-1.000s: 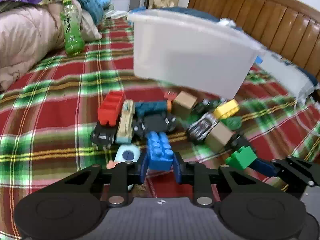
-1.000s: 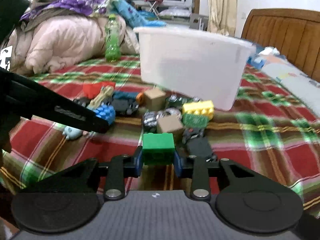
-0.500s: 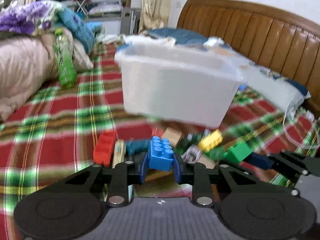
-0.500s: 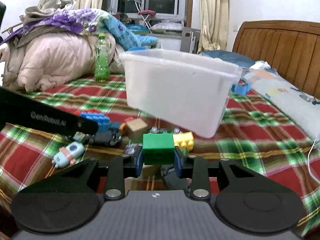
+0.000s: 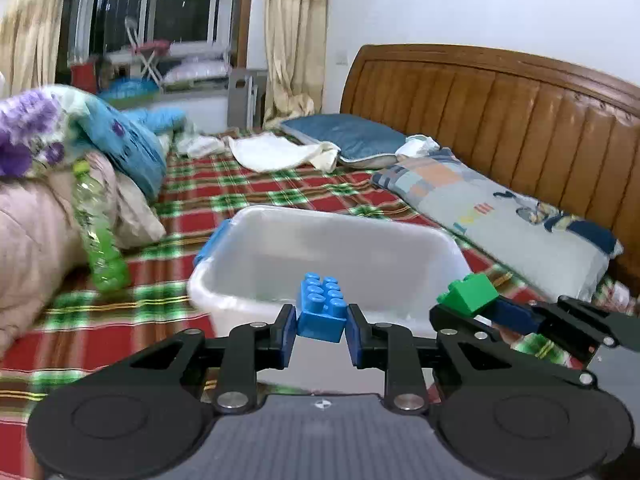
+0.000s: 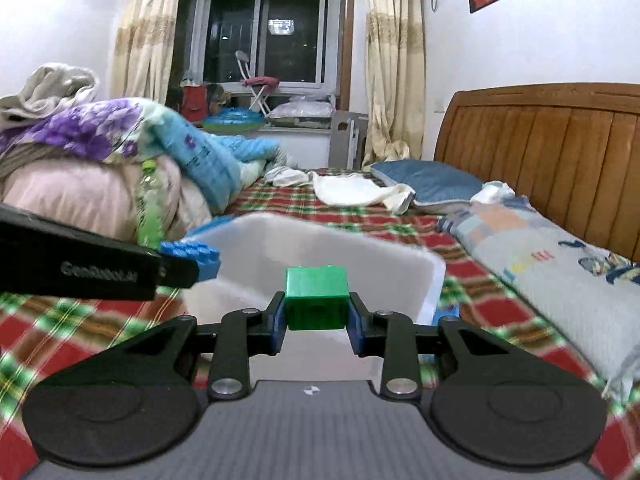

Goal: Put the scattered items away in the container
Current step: 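Carry both toys over the white bin and open both tools to drop them, then withdraw both open tools from the bin back toward the toy pile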

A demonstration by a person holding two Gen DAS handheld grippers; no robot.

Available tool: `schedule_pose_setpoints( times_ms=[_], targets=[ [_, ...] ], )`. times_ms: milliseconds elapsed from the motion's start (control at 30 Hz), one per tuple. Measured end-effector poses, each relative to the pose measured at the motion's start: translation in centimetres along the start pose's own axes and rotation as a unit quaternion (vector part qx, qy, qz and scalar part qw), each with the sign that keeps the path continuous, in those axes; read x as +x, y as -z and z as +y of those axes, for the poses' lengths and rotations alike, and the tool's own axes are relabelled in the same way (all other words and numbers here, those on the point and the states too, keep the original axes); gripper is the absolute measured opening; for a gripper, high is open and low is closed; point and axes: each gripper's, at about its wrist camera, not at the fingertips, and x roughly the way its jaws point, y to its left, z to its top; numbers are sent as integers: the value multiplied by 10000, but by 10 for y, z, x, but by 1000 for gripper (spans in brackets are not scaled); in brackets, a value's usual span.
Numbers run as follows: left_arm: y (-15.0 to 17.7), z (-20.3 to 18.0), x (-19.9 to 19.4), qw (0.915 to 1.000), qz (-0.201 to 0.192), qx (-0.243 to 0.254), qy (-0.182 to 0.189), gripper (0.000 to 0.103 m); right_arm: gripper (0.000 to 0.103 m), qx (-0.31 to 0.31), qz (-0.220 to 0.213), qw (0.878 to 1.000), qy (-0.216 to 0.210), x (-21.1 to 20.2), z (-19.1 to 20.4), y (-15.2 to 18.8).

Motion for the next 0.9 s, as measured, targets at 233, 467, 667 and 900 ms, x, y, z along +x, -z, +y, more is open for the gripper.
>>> schedule_pose_setpoints(
  times_ms=[233,467,667,900],
  targets=[
    [-17,4,48,9997,219,-35,-135,30,34,95,377,9992,-10,41,-17,-10],
    [-16,8,79,9983,547,-67,-197,31,35,121,724,9973,-48,65,-20,-5],
    [-18,11,79,9982,564,-84,-178,36,50,58,765,9970,-28,67,-19,-3],
    [-19,13,68,9984,520,-112,-209,52,69,-3,705,9975,27,62,-19,-8]
  ],
)
